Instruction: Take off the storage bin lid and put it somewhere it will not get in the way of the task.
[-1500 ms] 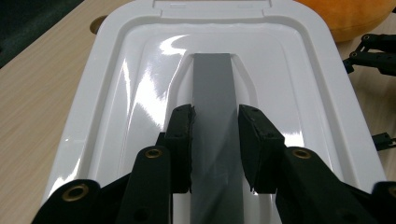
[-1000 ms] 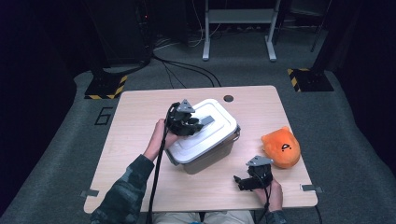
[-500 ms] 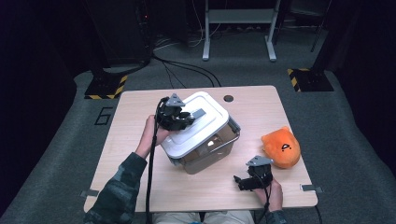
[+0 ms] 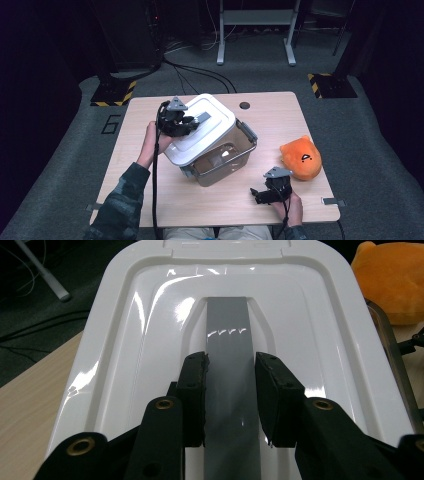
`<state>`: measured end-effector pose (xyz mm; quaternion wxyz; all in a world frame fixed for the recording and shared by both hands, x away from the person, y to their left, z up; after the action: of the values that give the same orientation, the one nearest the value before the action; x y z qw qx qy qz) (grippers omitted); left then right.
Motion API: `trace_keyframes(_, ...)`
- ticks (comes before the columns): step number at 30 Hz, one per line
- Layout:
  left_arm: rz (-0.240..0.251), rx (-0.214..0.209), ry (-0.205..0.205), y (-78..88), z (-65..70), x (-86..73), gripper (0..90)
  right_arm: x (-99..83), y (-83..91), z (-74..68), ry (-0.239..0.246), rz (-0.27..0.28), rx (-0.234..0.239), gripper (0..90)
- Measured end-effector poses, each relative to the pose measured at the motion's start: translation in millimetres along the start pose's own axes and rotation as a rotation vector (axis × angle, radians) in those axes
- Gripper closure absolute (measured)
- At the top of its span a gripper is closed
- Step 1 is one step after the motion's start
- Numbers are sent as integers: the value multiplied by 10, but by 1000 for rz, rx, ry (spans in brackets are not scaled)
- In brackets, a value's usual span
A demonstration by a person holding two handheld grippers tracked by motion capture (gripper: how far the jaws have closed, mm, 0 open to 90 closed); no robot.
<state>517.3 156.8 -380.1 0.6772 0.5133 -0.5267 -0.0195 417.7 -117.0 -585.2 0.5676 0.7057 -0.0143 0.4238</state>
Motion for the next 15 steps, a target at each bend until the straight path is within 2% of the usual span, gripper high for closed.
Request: trace_keyframes(15, 9, 60, 67, 171, -318, -145, 666, 1, -1, 1, -4, 1, -2, 26)
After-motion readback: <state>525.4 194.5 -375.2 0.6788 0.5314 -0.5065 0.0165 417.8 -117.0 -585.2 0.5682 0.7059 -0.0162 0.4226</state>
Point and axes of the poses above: each handheld gripper's, and its own axes: y roughly backward along the jaws, x roughly out of its top, z roughly to its right, the point moved 8 cm from there along -y, roughly forward along the jaws, and after that the axes turned 8 degrees about -z, right-handed, at the moved point
